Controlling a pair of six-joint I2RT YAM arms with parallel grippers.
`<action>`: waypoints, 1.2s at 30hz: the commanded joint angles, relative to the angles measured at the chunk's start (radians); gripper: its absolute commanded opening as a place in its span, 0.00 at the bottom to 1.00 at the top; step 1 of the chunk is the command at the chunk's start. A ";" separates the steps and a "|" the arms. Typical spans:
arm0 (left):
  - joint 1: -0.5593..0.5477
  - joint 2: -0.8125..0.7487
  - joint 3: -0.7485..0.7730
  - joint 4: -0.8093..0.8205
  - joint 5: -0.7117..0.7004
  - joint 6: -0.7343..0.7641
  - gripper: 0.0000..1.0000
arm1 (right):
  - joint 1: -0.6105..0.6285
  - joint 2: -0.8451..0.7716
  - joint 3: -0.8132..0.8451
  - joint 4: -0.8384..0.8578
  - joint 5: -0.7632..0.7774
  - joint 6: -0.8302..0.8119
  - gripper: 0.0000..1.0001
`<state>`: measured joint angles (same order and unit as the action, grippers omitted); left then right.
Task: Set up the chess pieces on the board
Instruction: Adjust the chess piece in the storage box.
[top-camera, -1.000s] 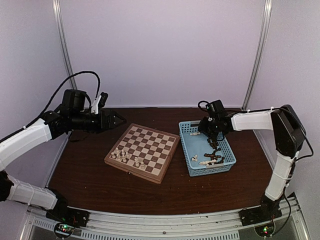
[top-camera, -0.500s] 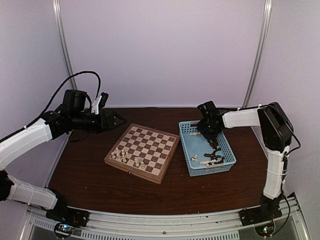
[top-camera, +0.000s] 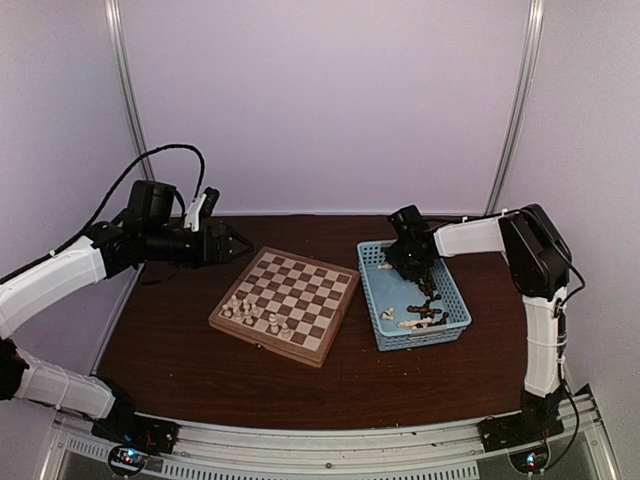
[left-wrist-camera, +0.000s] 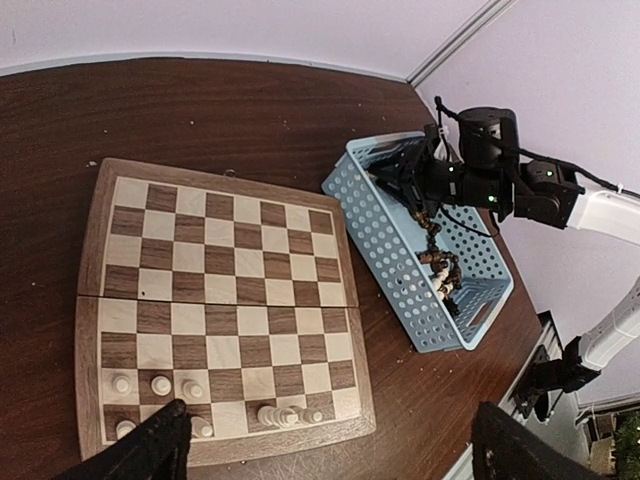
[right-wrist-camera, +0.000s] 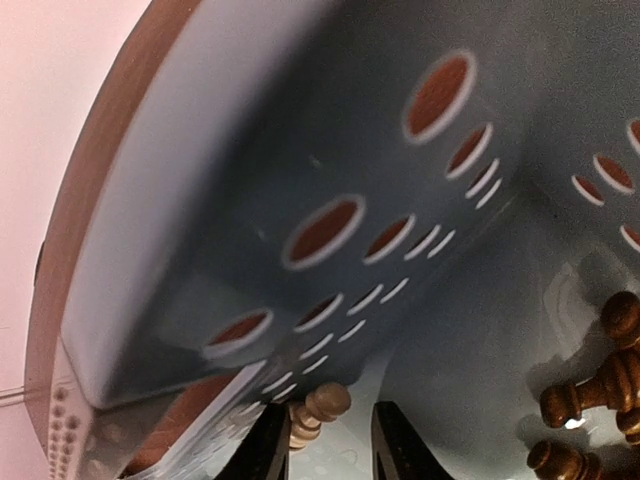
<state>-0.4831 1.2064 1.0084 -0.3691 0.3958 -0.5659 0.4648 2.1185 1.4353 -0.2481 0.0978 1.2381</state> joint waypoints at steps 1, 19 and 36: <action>0.007 0.013 0.022 -0.001 -0.018 0.029 0.98 | 0.006 0.010 -0.013 0.080 -0.015 0.023 0.32; 0.008 0.036 0.045 -0.037 -0.010 0.044 0.98 | 0.009 0.079 0.133 -0.273 0.013 -0.039 0.33; 0.006 0.058 0.071 -0.050 0.009 0.044 0.98 | 0.005 -0.216 -0.099 -0.197 0.012 -0.185 0.33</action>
<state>-0.4831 1.2480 1.0424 -0.4320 0.3859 -0.5369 0.4709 1.9282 1.3151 -0.4652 0.0849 1.1183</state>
